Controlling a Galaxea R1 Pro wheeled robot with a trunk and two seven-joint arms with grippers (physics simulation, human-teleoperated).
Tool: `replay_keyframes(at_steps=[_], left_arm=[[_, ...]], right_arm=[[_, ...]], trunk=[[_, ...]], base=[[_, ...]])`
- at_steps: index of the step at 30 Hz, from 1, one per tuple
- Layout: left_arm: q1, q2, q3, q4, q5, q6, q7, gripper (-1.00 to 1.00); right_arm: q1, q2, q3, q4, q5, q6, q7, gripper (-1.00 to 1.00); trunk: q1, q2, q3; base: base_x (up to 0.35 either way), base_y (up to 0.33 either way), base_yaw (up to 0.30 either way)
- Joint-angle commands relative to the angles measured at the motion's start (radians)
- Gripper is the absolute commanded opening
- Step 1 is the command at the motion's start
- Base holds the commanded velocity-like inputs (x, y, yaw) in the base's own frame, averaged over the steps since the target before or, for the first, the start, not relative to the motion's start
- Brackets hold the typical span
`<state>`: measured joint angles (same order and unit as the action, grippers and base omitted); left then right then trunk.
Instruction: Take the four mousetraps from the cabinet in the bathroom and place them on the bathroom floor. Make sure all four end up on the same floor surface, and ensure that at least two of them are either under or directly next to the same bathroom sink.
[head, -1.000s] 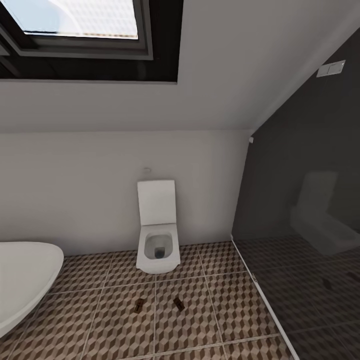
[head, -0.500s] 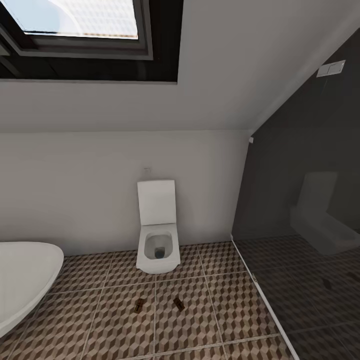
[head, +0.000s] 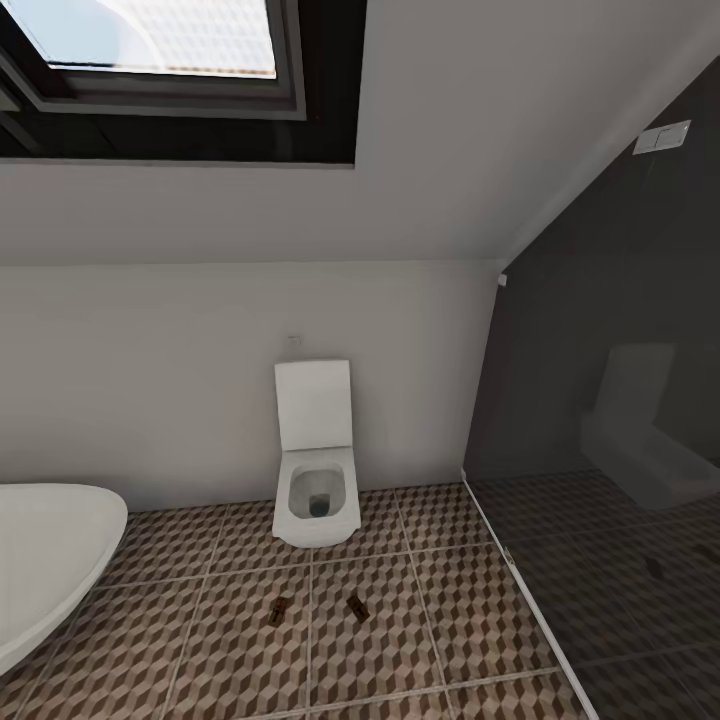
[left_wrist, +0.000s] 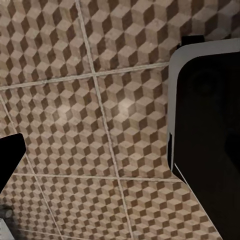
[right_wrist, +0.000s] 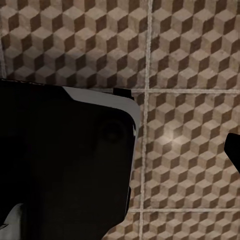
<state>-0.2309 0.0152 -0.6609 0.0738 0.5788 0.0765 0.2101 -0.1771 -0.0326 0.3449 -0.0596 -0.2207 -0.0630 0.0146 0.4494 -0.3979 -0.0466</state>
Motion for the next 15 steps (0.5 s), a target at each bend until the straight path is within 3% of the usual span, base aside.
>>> replay_keyframes(at_steps=[1, 15], left_arm=[[-0.001, 0.0, -0.009, 0.0, 0.006, 0.004, 0.002, 1.0], [-0.001, 0.001, -0.009, 0.002, 0.005, -0.024, 0.001, 1.0]], right_arm=[[-0.001, 0.002, 0.009, 0.001, -0.01, -0.004, 0.002, 1.0], [-0.001, 0.009, 0.009, 0.002, -0.014, -0.006, 0.002, 1.0]], trunk=[[0.001, -0.002, -0.002], [0.001, -0.002, -0.002]], base=[[0.0, 0.0, 0.0], [0.0, 0.0, 0.0]])
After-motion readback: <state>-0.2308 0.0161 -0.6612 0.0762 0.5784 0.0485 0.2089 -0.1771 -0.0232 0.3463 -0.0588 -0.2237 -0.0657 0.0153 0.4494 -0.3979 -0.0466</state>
